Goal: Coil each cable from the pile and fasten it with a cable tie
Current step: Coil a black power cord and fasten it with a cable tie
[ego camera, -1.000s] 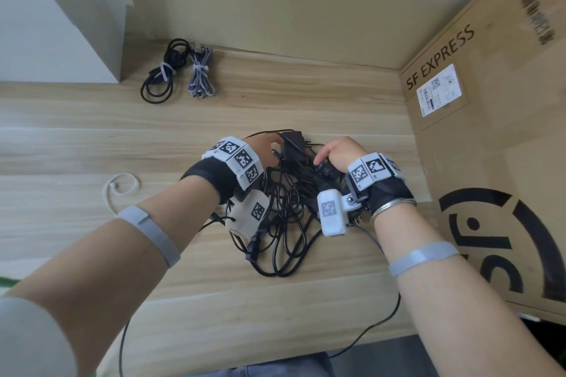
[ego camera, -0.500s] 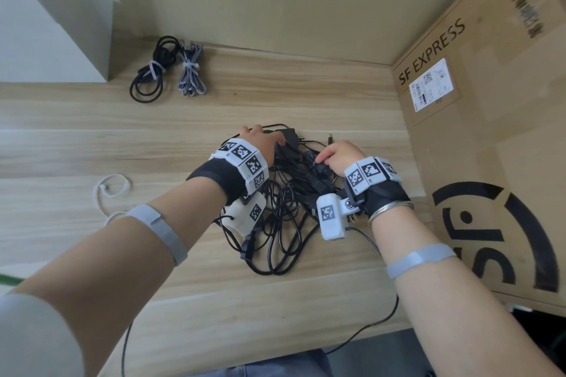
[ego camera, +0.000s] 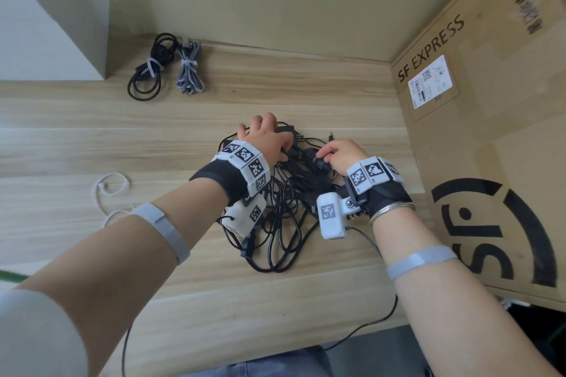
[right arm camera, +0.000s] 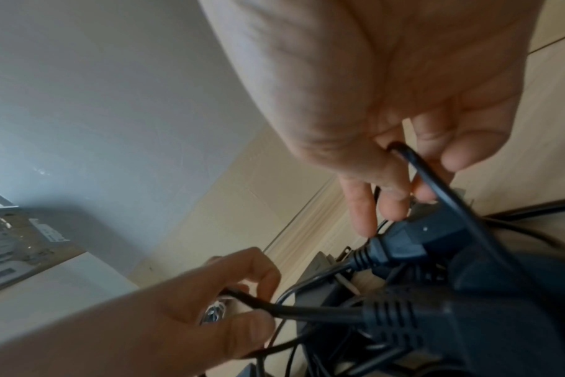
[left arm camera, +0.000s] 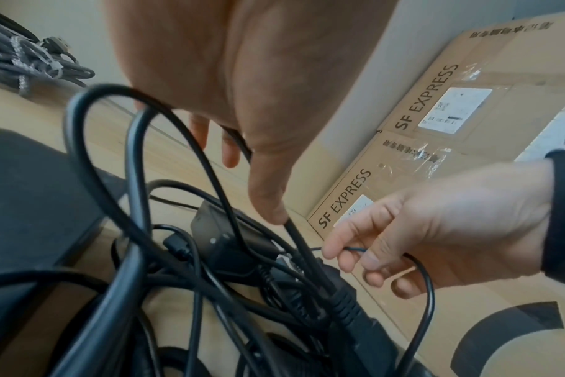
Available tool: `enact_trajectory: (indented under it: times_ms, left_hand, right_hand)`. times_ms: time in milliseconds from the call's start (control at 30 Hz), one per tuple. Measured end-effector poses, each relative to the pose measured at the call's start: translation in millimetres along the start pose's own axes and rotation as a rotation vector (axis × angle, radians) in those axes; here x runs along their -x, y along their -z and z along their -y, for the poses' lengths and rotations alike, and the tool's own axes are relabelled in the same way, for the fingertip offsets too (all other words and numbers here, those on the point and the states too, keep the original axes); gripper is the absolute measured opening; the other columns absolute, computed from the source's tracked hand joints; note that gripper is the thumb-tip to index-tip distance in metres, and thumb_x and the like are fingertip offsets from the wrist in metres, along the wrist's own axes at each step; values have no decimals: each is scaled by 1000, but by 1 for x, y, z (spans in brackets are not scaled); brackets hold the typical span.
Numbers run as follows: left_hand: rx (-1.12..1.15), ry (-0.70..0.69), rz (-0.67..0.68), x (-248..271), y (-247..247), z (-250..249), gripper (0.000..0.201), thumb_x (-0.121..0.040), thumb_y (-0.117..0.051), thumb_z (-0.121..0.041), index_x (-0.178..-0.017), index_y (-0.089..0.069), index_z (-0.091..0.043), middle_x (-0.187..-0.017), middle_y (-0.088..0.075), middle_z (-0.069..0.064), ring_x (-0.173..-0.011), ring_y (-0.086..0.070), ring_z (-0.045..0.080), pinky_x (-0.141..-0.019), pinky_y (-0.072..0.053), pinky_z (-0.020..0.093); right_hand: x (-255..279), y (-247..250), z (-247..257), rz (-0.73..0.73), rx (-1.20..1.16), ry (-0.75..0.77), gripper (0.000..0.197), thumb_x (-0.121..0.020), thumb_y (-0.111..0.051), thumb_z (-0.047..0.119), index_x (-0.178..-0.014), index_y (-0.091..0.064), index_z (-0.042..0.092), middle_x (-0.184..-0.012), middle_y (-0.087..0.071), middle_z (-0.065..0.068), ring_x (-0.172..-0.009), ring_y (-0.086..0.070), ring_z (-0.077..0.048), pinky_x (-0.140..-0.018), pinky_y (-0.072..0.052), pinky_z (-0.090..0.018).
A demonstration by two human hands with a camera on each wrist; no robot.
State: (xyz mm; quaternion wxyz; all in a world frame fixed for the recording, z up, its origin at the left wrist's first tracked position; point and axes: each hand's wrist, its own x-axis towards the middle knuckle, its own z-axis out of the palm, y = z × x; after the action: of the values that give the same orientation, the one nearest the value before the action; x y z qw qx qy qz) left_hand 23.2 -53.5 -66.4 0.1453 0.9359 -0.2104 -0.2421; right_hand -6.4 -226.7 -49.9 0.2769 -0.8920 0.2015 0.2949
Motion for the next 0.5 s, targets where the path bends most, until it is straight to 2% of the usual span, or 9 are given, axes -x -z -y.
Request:
enact_trajectory:
  times_ms: [67, 133, 200, 267, 333, 400, 500]
  left_hand:
    - [31, -38, 48, -1, 5, 3, 14, -91, -53, -30, -103, -50, -24, -123, -40, 2, -123, -29, 26, -106, -19, 53]
    - [104, -35, 77, -2, 10, 8, 14, -93, -49, -29, -105, -48, -22, -114, -46, 0, -111, -33, 23, -95, -29, 44]
    - [227, -20, 59, -3, 16, 12, 10, -93, -49, -26, -100, -47, -20, -105, -47, -2, -102, -34, 22, -90, -32, 40]
    - [312, -39, 19, -2, 21, 15, 8, -92, -51, -23, -92, -43, -21, -96, -50, -5, -97, -40, 23, -88, -34, 34]
    - [431, -39, -7, 1, 28, 19, 8, -92, -52, -19, -89, -43, -18, -79, -49, -8, -85, -41, 22, -77, -32, 29]
    - [592, -33, -23, 3, 35, 24, 11, -91, -53, -16, -85, -44, -18, -71, -47, -6, -71, -40, 18, -63, -33, 27]
    - [755, -36, -50, 6, 43, 32, 22, -91, -54, -13, -75, -42, -23, -69, -43, -3, -57, -32, 11, -50, -29, 16]
  right_hand:
    - [3, 3, -4, -34, -16, -13, 34, -93, -40, -4, -110, -67, 8, -98, -54, 0, -78, -51, -16, -58, -36, -13]
    - [6, 5, -7, -73, -13, -31, 39, -91, -36, -6, -107, -68, 10, -102, -57, 1, -92, -54, -21, -72, -42, -22]
    - [6, 6, -9, -80, -1, -38, 40, -90, -36, -7, -105, -68, 12, -114, -62, -3, -106, -56, -25, -86, -42, -26]
    - [6, 5, -11, -80, -3, -46, 39, -91, -36, -5, -105, -68, 13, -121, -61, -6, -112, -56, -27, -91, -41, -28]
    - [4, 2, -10, -78, 2, -41, 38, -90, -40, -4, -107, -67, 16, -125, -60, -7, -113, -55, -27, -93, -41, -29]
    - [4, -1, -6, -68, 46, -28, 40, -86, -50, -1, -118, -61, 22, -133, -53, -7, -118, -51, -27, -100, -40, -34]
    - [11, -2, 6, -78, 146, -12, 66, -83, -65, 16, -141, -36, 27, -146, -29, -5, -132, -28, -32, -107, -28, -39]
